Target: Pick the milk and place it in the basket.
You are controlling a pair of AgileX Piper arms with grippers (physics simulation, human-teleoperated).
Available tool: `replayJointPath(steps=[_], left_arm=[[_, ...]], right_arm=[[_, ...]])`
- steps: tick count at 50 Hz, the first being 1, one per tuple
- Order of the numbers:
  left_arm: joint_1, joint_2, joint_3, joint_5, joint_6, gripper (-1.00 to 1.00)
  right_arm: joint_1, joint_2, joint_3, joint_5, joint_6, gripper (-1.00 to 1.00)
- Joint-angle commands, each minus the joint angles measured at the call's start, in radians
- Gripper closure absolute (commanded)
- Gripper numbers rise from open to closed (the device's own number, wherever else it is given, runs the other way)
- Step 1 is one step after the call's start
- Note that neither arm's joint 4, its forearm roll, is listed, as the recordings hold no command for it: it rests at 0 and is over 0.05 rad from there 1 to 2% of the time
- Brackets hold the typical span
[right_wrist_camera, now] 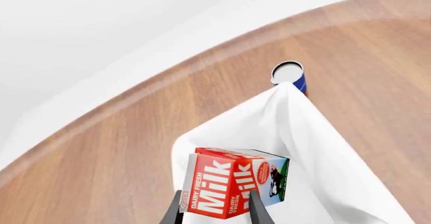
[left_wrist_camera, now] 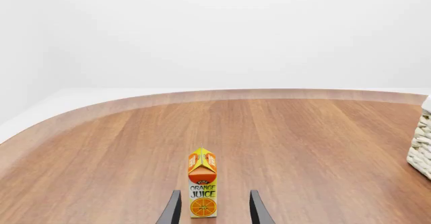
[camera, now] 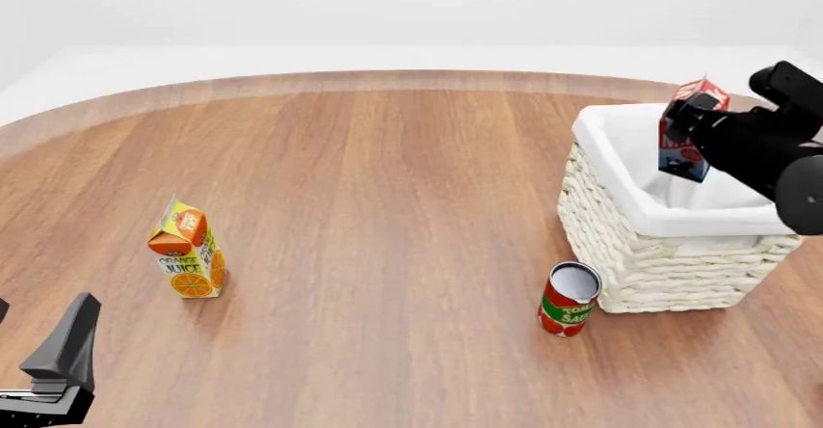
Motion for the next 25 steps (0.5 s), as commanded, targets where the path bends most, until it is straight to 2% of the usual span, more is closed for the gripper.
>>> replayJointPath(steps=[1, 2, 9, 25], left_arm=[[0.000, 0.000, 0.000, 0.000, 0.000, -1.00], [0.000, 0.000, 0.000, 0.000, 0.000, -1.00], [0.000, 0.000, 0.000, 0.000, 0.000, -1.00], [0.000, 0.000, 0.000, 0.000, 0.000, -1.00]], right_arm=[[-0.007, 0.027, -0.024, -0.017, 0.029, 1.00], [-0.005, 0.028, -0.013, -0.034, 0.050, 1.00], [-0.008, 0.048, -0.019, -0.029, 0.035, 1.00], [-0.003, 0.089, -0.036, -0.022, 0.038, 1.00]])
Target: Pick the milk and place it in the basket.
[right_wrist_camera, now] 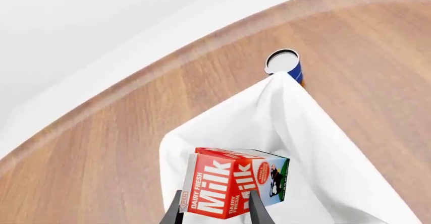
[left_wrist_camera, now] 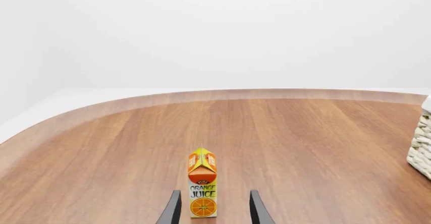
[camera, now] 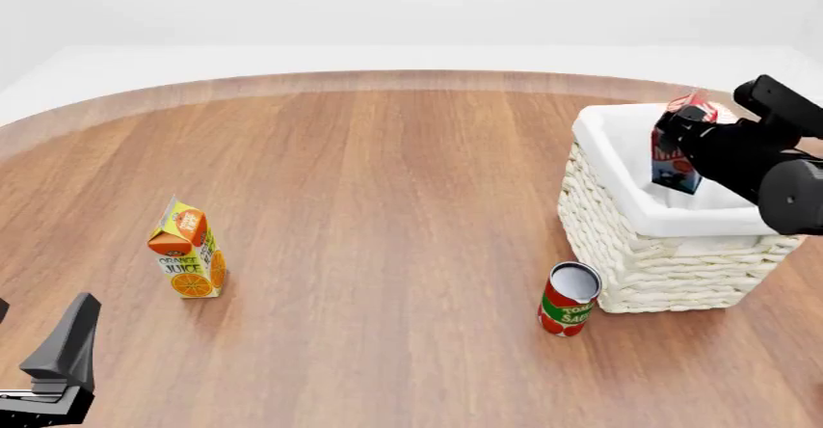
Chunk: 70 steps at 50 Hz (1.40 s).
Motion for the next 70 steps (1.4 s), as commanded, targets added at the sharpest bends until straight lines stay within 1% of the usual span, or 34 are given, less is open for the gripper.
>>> replayJointPath(steps=[1, 2, 3, 5, 6, 11, 13, 14, 15, 18, 24, 25, 26, 35, 59, 62, 63, 65, 66, 70], left_arm=[[0.000, 0.000, 0.000, 0.000, 0.000, -1.00], [0.000, 0.000, 0.000, 0.000, 0.000, -1.00], [0.000, 0.000, 0.000, 0.000, 0.000, -1.00], [0.000, 0.000, 0.000, 0.000, 0.000, -1.00], [0.000, 0.000, 0.000, 0.000, 0.000, -1.00], [0.000, 0.000, 0.000, 0.000, 0.000, -1.00], [0.000, 0.000, 0.000, 0.000, 0.000, -1.00], [0.000, 0.000, 0.000, 0.000, 0.000, -1.00], [0.000, 0.000, 0.000, 0.000, 0.000, -1.00], [0.000, 0.000, 0.000, 0.000, 0.000, -1.00], [0.000, 0.000, 0.000, 0.000, 0.000, -1.00], [0.000, 0.000, 0.000, 0.000, 0.000, -1.00], [0.000, 0.000, 0.000, 0.000, 0.000, -1.00], [0.000, 0.000, 0.000, 0.000, 0.000, -1.00], [0.000, 0.000, 0.000, 0.000, 0.000, -1.00], [0.000, 0.000, 0.000, 0.000, 0.000, -1.00], [0.000, 0.000, 0.000, 0.000, 0.000, -1.00], [0.000, 0.000, 0.000, 0.000, 0.000, -1.00], [0.000, 0.000, 0.000, 0.000, 0.000, -1.00], [0.000, 0.000, 0.000, 0.000, 0.000, -1.00]], right_arm=[[0.001, 0.018, -0.030, 0.000, 0.024, 1.00], [-0.003, 0.024, -0.039, 0.010, 0.006, 1.00], [-0.002, 0.025, -0.033, 0.000, 0.021, 1.00], [-0.003, 0.037, -0.040, 0.006, 0.008, 1.00], [-0.003, 0.039, -0.037, 0.000, 0.017, 1.00], [-0.002, 0.056, -0.042, -0.002, 0.015, 1.00], [-0.006, 0.064, -0.048, 0.001, 0.006, 1.00], [-0.007, 0.066, -0.046, -0.003, 0.014, 1.00], [-0.009, 0.070, -0.049, 0.000, 0.006, 1.00], [-0.007, 0.077, -0.043, -0.010, 0.015, 1.00], [-0.010, 0.090, -0.046, -0.010, 0.006, 1.00], [-0.008, 0.089, -0.042, -0.016, 0.016, 1.00], [-0.010, 0.093, -0.045, -0.012, 0.006, 1.00], [-0.014, 0.106, -0.048, -0.015, 0.004, 1.00], [-0.018, 0.134, -0.049, -0.029, 0.010, 1.00], [-0.024, 0.135, -0.052, -0.025, 0.012, 1.00], [-0.016, 0.130, -0.047, -0.030, 0.025, 1.00], [-0.022, 0.125, -0.051, -0.023, 0.014, 1.00], [-0.016, 0.122, -0.044, -0.031, 0.029, -1.00], [-0.021, 0.114, -0.042, -0.028, 0.025, -1.00]])
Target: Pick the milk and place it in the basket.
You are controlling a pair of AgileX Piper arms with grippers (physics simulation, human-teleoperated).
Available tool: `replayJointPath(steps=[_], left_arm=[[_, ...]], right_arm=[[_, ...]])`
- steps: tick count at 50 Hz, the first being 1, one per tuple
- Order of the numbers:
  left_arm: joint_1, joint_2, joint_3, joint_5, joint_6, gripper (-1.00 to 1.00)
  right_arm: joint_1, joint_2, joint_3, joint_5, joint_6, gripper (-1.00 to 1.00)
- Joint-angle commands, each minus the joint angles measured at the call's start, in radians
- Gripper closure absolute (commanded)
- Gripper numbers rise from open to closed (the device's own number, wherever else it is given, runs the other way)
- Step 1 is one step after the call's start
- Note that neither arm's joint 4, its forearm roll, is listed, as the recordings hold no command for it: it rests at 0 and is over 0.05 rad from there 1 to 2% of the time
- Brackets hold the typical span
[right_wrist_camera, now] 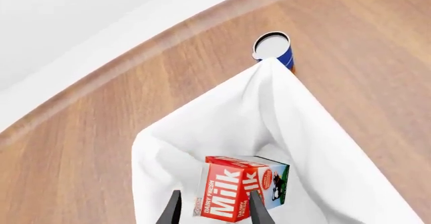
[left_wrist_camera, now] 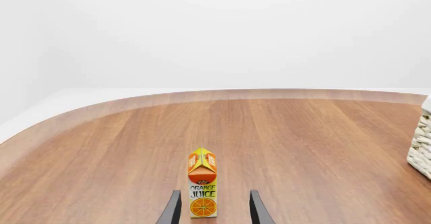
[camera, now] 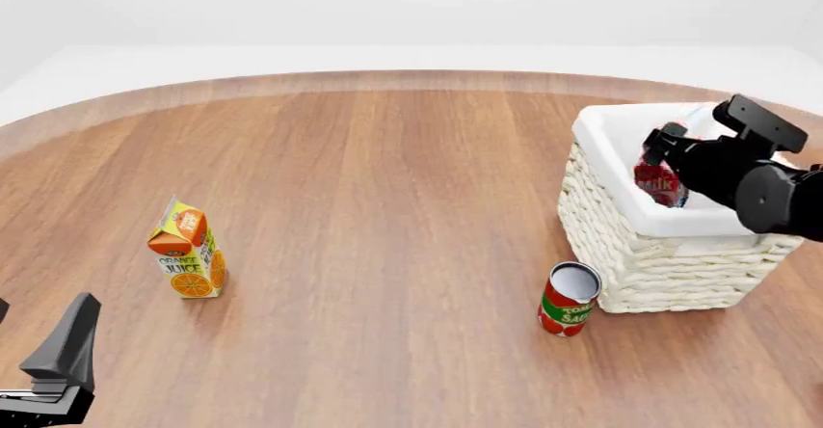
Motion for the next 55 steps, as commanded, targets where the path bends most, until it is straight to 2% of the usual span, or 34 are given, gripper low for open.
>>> replayJointPath(steps=[1, 29, 55], left_arm=[[0.000, 0.000, 0.000, 0.000, 0.000, -1.00], [0.000, 0.000, 0.000, 0.000, 0.000, -1.00], [0.000, 0.000, 0.000, 0.000, 0.000, -1.00]], right_arm=[[-0.004, -0.020, -0.010, -0.002, 0.022, -1.00], [0.001, -0.087, 0.021, 0.007, 0.022, -1.00], [0.043, -0.308, 0.115, 0.103, 0.003, -1.00]])
